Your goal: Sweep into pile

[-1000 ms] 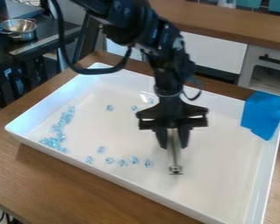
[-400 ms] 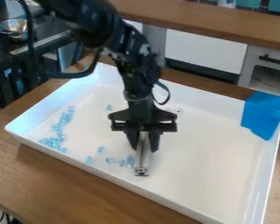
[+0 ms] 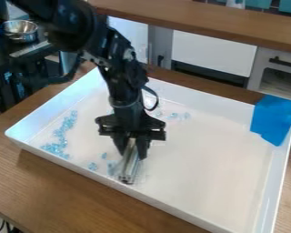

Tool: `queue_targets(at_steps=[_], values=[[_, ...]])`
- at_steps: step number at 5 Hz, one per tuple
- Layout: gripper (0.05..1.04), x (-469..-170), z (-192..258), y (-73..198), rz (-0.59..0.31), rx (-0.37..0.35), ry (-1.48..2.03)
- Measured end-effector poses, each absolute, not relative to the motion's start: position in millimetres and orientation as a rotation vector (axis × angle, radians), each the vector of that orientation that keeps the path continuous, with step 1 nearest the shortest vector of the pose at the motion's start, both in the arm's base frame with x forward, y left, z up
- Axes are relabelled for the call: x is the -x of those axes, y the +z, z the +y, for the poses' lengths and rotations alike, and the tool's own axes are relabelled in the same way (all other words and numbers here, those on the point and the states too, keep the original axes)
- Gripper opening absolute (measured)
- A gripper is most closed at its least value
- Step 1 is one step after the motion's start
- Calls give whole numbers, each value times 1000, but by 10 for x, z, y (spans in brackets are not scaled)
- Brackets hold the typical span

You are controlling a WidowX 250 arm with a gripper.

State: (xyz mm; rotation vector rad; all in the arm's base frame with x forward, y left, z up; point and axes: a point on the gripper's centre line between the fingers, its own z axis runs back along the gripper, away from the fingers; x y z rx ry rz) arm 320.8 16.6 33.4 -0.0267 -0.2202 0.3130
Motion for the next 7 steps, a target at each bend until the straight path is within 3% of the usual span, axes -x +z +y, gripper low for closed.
queue_targets(at_steps=[2, 4, 6, 7], values=[[381, -3101, 520, 323, -246, -64, 188], [381, -3007, 947, 344, -182, -103, 137], [381, -3004, 1273, 367, -192, -189, 117], [381, -3033, 1118, 372, -190, -124, 140]])
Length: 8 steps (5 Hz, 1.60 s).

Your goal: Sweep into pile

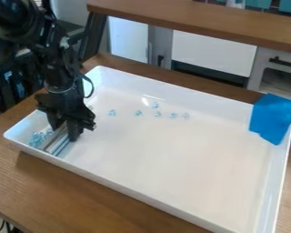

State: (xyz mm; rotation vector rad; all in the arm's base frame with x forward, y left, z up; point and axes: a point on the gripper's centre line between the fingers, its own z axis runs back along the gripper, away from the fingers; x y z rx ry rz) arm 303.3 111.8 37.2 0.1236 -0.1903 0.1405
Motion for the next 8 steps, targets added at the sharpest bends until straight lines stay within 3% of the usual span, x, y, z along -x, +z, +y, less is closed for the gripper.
queue_targets(at_steps=[2, 3, 4, 7, 8], values=[[381, -3474, 189, 828, -184, 69, 167], [381, -3602, -165, 991, -214, 94, 188], [381, -3708, -631, 996, -226, 110, 151], [381, -4193, -778, 562, -223, 35, 226], [381, -4227, -673, 405, -215, 9, 234]])
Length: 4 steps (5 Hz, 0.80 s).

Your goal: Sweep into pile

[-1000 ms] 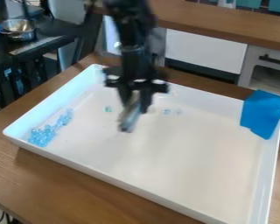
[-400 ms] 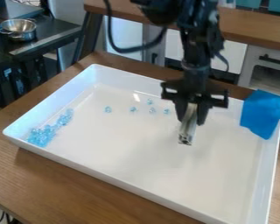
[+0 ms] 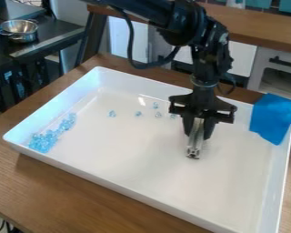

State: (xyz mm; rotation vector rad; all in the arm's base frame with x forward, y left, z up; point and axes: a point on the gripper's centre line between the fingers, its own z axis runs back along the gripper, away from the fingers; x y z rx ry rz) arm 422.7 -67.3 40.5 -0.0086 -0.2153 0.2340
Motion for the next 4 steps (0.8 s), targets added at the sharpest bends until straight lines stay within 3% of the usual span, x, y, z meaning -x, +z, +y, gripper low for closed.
queue_targets(at_steps=[2, 4], values=[[381, -4236, -414, 372, -232, 10, 270], [381, -4192, 102, 399, -177, 50, 382]])
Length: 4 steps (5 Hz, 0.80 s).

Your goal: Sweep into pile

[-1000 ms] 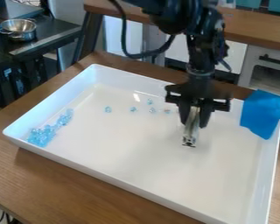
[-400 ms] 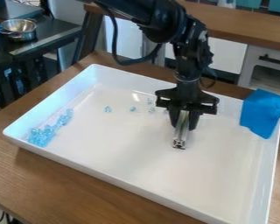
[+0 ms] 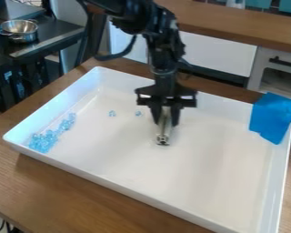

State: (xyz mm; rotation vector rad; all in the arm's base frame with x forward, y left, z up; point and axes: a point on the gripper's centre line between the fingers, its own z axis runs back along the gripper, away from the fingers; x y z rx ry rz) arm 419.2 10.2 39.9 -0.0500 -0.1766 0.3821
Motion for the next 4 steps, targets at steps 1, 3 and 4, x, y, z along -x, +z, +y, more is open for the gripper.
queue_targets(at_steps=[1, 3, 4], values=[[381, -4218, 390, 513, -168, 52, 472], [381, -4262, 739, 551, -181, 74, 784], [381, -4186, 795, 453, -170, 45, 868]])
